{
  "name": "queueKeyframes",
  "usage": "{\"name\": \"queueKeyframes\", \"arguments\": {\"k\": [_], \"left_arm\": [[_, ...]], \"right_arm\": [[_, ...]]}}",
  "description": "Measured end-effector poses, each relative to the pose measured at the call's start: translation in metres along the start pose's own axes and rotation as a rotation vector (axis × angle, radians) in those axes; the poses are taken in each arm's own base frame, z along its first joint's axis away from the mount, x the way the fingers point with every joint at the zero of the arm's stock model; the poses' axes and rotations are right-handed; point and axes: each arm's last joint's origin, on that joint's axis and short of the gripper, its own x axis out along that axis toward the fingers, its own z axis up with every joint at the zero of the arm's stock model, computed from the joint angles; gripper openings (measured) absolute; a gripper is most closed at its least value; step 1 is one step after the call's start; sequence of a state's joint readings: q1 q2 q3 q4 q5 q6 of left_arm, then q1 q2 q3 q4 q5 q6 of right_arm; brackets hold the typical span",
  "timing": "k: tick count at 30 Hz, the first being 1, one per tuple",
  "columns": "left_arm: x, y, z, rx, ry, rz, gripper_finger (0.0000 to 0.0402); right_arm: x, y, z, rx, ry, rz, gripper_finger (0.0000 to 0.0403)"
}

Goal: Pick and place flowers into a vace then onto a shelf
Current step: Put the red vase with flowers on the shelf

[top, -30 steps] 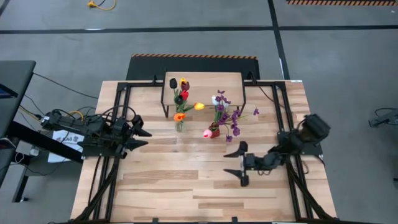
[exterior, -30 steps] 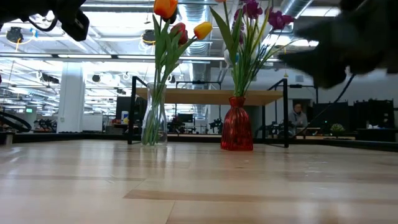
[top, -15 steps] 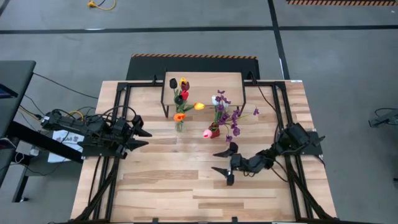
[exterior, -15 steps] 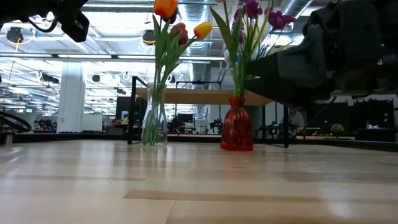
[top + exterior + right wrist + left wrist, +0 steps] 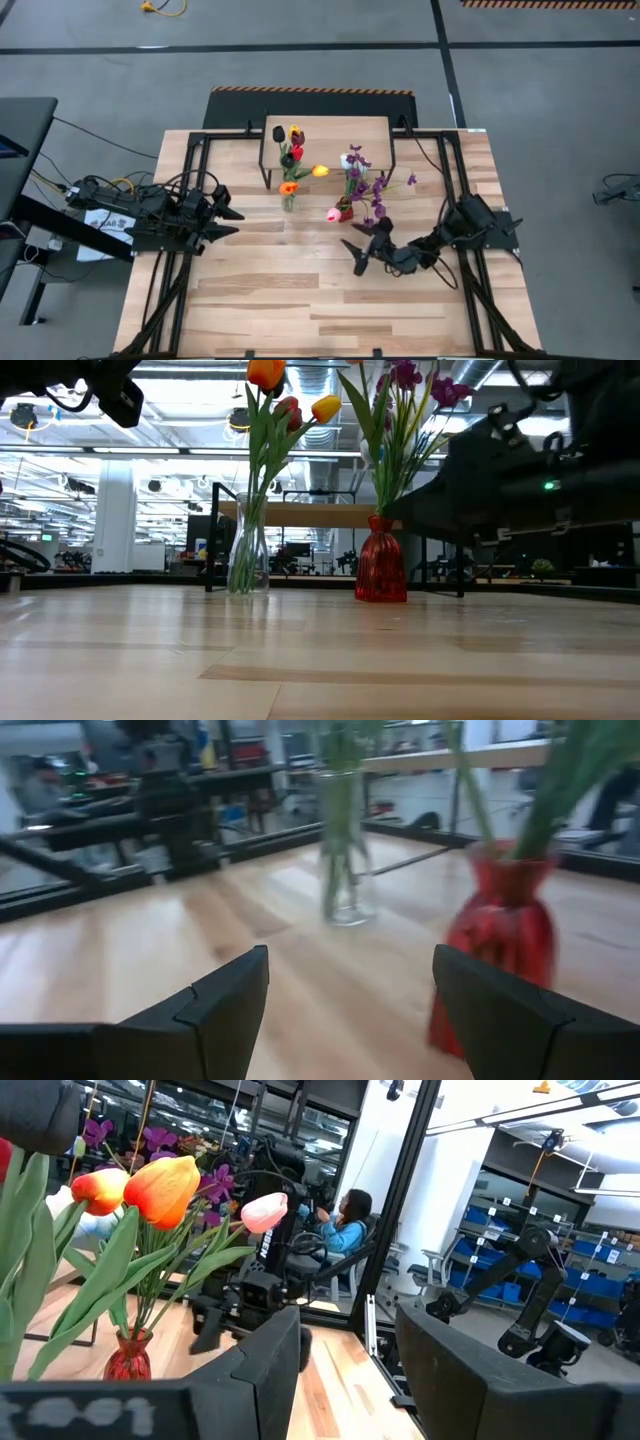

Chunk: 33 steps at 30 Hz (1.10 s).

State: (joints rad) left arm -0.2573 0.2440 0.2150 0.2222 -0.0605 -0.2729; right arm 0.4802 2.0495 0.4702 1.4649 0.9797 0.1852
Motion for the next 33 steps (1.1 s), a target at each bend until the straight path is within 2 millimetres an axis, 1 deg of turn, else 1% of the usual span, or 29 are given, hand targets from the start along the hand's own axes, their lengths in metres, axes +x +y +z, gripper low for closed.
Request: {"name": "queueKeyframes", "arguments": {"k": [6, 12, 18, 23, 28, 33], "left_arm": [[0.0, 0.0, 0.0, 0.0, 0.0, 0.0, 0.0155], [0.0, 0.0, 0.0, 0.0, 0.0, 0.0, 0.0155], [0.0, 0.0, 0.0, 0.0, 0.0, 0.0, 0.0155], [0.0, 0.0, 0.0, 0.0, 0.0, 0.0, 0.0155], [0.0, 0.0, 0.0, 0.0, 0.001, 0.0, 0.0155], [0.0, 0.0, 0.0, 0.003, 0.001, 0.0, 0.0155]], "right_arm": [[0.012, -0.011, 0.0, -0.018, 0.006, -0.076, 0.0276], [0.019, -0.018, -0.003, -0.052, 0.028, -0.114, 0.0276], [0.021, -0.021, -0.006, -0.094, 0.053, -0.128, 0.0276], [0.022, -0.022, -0.006, -0.094, 0.052, -0.137, 0.0276], [0.021, -0.024, -0.005, -0.093, 0.034, -0.204, 0.0276], [0.023, -0.025, -0.003, -0.071, 0.017, -0.219, 0.0276]]}}
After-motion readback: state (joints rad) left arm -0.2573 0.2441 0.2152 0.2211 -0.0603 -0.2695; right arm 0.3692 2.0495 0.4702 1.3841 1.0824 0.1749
